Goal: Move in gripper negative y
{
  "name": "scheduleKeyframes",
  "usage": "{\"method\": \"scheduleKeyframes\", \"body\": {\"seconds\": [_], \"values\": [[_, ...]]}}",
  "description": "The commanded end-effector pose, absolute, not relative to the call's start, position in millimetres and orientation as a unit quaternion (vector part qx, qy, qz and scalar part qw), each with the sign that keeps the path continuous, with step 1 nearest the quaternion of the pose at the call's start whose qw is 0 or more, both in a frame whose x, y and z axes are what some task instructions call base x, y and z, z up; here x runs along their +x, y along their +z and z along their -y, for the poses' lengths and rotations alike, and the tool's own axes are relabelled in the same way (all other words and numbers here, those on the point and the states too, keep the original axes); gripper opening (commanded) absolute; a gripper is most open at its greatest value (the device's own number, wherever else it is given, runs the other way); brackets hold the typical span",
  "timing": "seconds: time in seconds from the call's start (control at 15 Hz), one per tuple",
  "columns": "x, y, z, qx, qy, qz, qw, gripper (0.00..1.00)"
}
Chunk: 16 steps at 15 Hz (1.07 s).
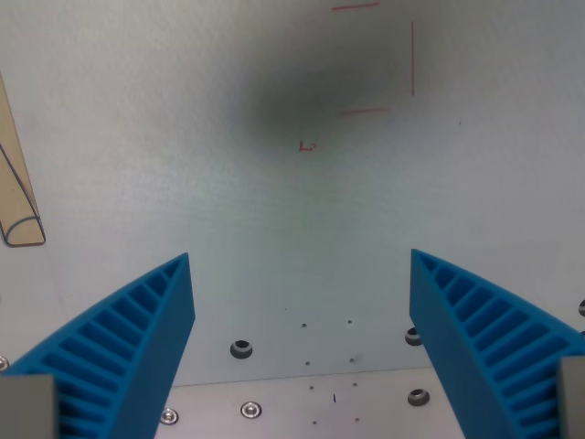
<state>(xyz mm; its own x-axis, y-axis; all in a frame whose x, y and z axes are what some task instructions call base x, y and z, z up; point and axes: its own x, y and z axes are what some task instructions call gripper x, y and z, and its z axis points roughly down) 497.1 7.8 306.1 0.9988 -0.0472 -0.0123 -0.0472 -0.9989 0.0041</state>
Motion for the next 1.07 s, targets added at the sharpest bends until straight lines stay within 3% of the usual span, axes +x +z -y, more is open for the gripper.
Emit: {"method": "scheduleKeyframes", "body": {"seconds": [0.07, 1.07], "values": [[498, 308, -13, 1.000, -0.004, 0.024, 0.002, 1.00], [501, 308, -88, 1.000, -0.004, 0.024, 0.002, 1.00]]}}
